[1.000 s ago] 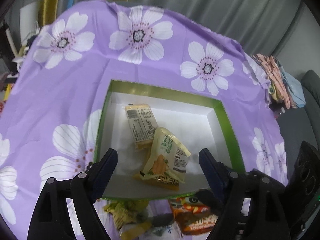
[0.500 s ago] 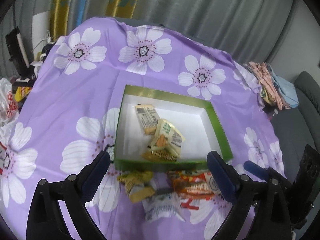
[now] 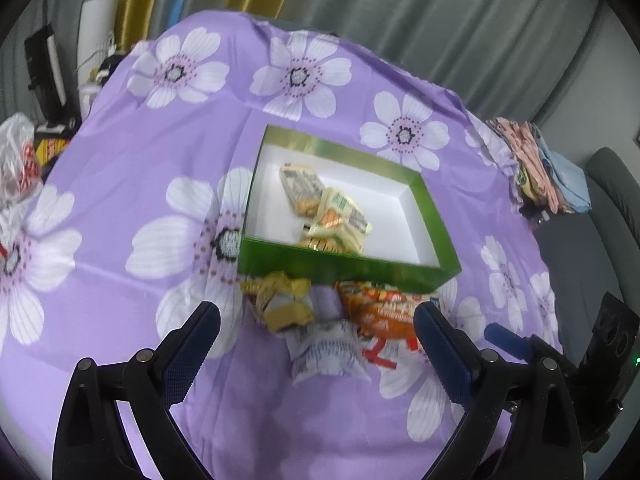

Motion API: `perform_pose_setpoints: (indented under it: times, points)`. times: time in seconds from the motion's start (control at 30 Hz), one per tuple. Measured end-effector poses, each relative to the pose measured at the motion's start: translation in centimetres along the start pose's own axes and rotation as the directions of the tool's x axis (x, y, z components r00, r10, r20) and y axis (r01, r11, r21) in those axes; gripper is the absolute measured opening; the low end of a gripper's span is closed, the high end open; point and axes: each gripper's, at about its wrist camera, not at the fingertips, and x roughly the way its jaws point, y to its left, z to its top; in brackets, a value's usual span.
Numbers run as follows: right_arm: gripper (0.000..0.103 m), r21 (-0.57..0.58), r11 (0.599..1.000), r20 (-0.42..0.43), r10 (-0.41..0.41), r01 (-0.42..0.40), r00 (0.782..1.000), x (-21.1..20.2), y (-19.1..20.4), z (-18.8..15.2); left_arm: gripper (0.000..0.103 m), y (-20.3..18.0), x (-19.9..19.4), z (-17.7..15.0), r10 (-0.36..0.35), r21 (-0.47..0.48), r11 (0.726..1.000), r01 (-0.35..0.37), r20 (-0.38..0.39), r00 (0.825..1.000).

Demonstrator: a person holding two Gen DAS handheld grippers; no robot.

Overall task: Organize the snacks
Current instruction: 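Move the right gripper to the white peanut bag beside the box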

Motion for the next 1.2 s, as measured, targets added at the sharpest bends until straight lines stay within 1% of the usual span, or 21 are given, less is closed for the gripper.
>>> perform_pose_setpoints:
  times: [0.3,0.63,0.8,0.9,1.03,1.13,1.2]
  points:
    - [0.077,-0.011,0.999,-0.06,0.046,-0.046,0.997,1.3,1.3,-2.2,0.097,1.1,1.1,-2.6,-0.001,-0.045,0.999,-0.001,-0.057,0.998]
    - [0.076,-0.01,0.996,-0.111,0.082,-0.084,0.99,3.7,2.3,-3.6,0.097,1.9,2.8,-4.2,-0.02,-0.069,0.998,0.012,-0.111,0.994]
    - [0.069,-0.006,0.995,-0.138,0.098,-0.1,0.986,5.0,2.3,-3.9,0.097,2.4,3.8,-4.5,-0.047,-0.098,0.995,0.035,-0.132,0.99]
    - [0.064,-0.007,0.995,-0.149,0.096,-0.098,0.984,5.9,2.3,-3.9,0.097,2.6,4.3,-4.6,-0.062,-0.106,0.993,0.048,-0.135,0.989]
    - [0.059,-0.005,0.995,-0.159,0.097,-0.099,0.983,7.0,2.1,-3.6,0.097,3.0,4.9,-4.5,-0.08,-0.122,0.991,0.063,-0.141,0.987]
    - [0.056,-0.008,0.996,-0.155,0.087,-0.089,0.984,7.6,2.0,-3.4,0.097,3.0,5.1,-4.5,-0.088,-0.119,0.99,0.072,-0.137,0.987]
    - [0.055,-0.009,0.996,-0.158,0.083,-0.086,0.984,8.0,1.8,-3.2,0.094,2.7,5.3,-4.5,-0.089,-0.103,0.992,0.076,-0.133,0.987]
